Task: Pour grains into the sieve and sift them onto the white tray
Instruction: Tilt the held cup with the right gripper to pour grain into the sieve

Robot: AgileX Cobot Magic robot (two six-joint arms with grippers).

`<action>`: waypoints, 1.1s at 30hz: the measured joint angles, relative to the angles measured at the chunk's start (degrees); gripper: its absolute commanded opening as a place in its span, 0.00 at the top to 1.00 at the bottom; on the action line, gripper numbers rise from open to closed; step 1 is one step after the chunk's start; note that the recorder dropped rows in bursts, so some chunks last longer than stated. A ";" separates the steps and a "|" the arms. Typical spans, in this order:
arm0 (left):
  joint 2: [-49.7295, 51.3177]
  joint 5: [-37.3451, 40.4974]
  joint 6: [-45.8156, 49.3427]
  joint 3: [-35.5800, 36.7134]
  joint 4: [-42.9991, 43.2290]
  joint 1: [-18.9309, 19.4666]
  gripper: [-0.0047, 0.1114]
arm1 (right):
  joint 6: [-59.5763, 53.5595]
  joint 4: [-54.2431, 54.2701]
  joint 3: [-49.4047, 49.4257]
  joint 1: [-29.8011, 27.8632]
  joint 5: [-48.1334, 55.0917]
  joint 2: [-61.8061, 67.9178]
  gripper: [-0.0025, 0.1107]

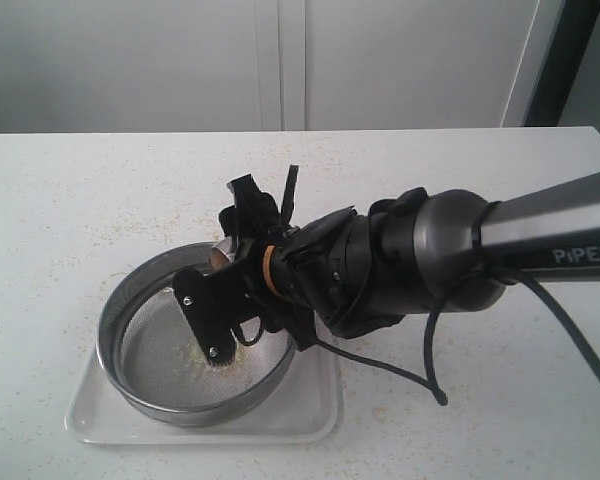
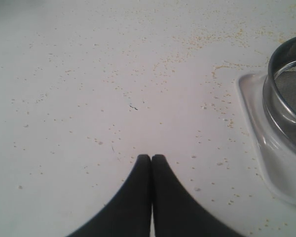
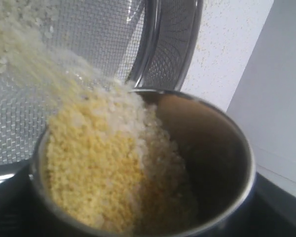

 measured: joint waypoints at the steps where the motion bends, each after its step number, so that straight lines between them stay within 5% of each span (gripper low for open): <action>1: 0.00 0.00 0.00 0.00 0.00 0.00 0.96 | -0.10 0.00 0.00 0.13 0.00 0.00 0.98; 33: 0.00 0.00 0.00 0.00 0.00 0.00 0.96 | 2.23 -7.85 -3.34 1.05 5.17 0.09 0.98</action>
